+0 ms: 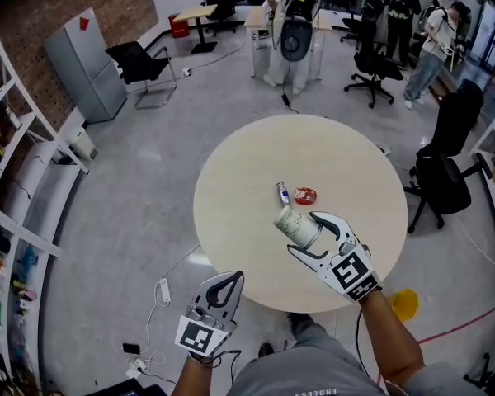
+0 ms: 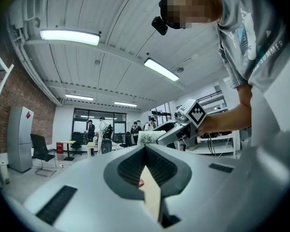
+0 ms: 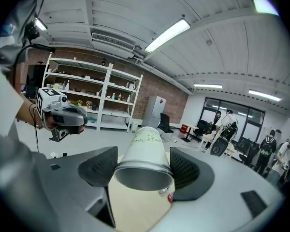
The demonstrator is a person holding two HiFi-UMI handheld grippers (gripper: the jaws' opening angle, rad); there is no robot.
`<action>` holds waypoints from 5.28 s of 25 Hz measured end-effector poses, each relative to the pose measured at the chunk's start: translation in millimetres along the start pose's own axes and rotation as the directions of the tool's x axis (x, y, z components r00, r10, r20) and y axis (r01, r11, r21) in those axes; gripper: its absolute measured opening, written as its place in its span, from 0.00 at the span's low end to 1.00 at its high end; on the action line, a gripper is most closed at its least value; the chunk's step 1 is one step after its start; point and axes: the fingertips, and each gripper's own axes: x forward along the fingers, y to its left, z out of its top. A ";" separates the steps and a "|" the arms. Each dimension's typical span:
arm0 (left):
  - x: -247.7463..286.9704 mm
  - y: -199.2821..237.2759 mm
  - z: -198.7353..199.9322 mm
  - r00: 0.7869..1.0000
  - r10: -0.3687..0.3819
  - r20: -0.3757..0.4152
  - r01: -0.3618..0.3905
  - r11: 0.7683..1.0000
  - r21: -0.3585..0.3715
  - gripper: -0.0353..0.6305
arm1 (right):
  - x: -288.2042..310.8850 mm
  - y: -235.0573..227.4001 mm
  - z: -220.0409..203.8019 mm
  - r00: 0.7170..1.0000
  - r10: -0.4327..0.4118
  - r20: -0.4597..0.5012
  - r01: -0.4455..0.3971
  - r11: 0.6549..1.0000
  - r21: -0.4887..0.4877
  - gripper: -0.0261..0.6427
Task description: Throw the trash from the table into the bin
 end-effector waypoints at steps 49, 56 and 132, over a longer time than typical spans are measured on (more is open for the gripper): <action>420.1 -790.7 -370.0 0.374 -0.909 -0.183 0.900 0.404 -0.166 0.10 | -635.3 -85.5 -730.1 0.671 -0.565 -0.480 0.736 0.433 0.520 0.56; 445.1 -833.8 -504.8 0.342 -0.914 -0.219 0.896 0.387 -0.217 0.10 | -605.3 -78.4 -877.0 0.698 -0.504 -0.509 0.710 0.399 0.580 0.56; 420.7 -760.2 -563.9 0.146 -0.925 -0.352 0.937 0.243 -0.251 0.10 | -383.5 194.7 -1364.0 0.555 0.331 -0.763 0.688 0.334 0.645 0.41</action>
